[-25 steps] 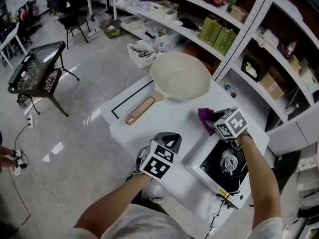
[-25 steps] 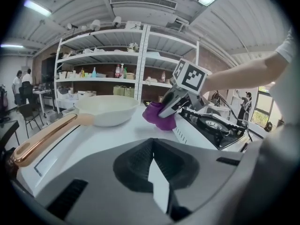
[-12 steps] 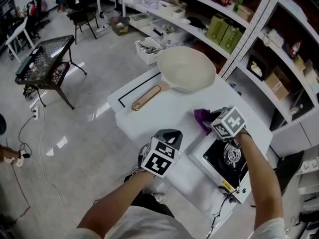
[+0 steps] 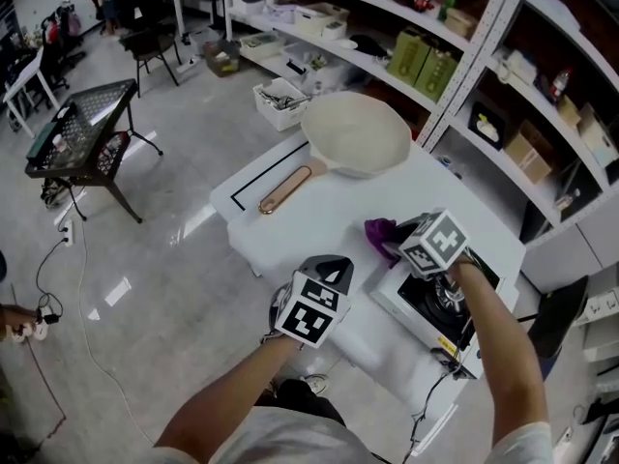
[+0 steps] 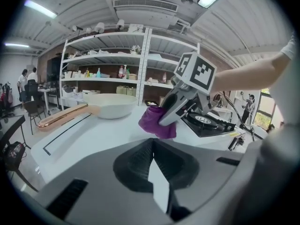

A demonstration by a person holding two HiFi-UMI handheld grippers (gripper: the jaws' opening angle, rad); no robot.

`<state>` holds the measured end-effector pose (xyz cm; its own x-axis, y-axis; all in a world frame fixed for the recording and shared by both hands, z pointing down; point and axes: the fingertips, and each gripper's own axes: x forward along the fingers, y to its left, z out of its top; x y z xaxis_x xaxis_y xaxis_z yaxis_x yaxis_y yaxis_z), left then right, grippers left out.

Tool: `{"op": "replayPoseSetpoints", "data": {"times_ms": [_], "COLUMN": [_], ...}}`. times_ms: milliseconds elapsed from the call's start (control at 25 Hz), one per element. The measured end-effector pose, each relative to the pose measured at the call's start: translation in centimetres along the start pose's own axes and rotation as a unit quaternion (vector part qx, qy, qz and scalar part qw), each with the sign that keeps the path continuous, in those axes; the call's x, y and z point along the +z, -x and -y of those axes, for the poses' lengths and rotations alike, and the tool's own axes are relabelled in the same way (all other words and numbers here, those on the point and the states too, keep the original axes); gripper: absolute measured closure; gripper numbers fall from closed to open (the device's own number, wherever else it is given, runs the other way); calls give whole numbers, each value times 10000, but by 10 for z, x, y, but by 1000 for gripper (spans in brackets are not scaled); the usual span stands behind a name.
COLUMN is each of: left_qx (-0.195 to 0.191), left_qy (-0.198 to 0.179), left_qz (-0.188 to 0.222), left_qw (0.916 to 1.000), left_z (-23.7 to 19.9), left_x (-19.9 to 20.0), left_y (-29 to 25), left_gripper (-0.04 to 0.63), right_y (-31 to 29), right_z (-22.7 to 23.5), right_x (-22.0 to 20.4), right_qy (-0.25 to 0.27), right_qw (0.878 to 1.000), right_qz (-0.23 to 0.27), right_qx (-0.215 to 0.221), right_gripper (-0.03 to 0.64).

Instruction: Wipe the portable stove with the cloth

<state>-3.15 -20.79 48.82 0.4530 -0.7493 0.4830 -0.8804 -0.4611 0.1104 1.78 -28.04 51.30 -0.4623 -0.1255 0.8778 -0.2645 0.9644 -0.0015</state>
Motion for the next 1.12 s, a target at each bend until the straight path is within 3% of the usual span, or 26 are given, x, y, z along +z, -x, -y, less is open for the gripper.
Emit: {"op": "replayPoseSetpoints", "data": {"times_ms": [680,920,1120], "left_qx": [-215,-241,-237], "left_qy": [-155,-221,-253], "left_qz": [-97,-58,-28], "left_qw": [9996,9994,9994], "left_z": [3,6,7], "left_x": [-33,-41,-42], "left_y": [63,83,97], "left_gripper": [592,592,592], "right_y": [-5,1,5], "right_z": [-80,-92,-103], "right_x": [5,12,29], "right_qy": [-218,19,-69], "right_qw": [9997,9992,9990], "right_qz": [-64,8,140], "right_qx": [-13,-389,-417], "right_gripper": [555,555,555]}}
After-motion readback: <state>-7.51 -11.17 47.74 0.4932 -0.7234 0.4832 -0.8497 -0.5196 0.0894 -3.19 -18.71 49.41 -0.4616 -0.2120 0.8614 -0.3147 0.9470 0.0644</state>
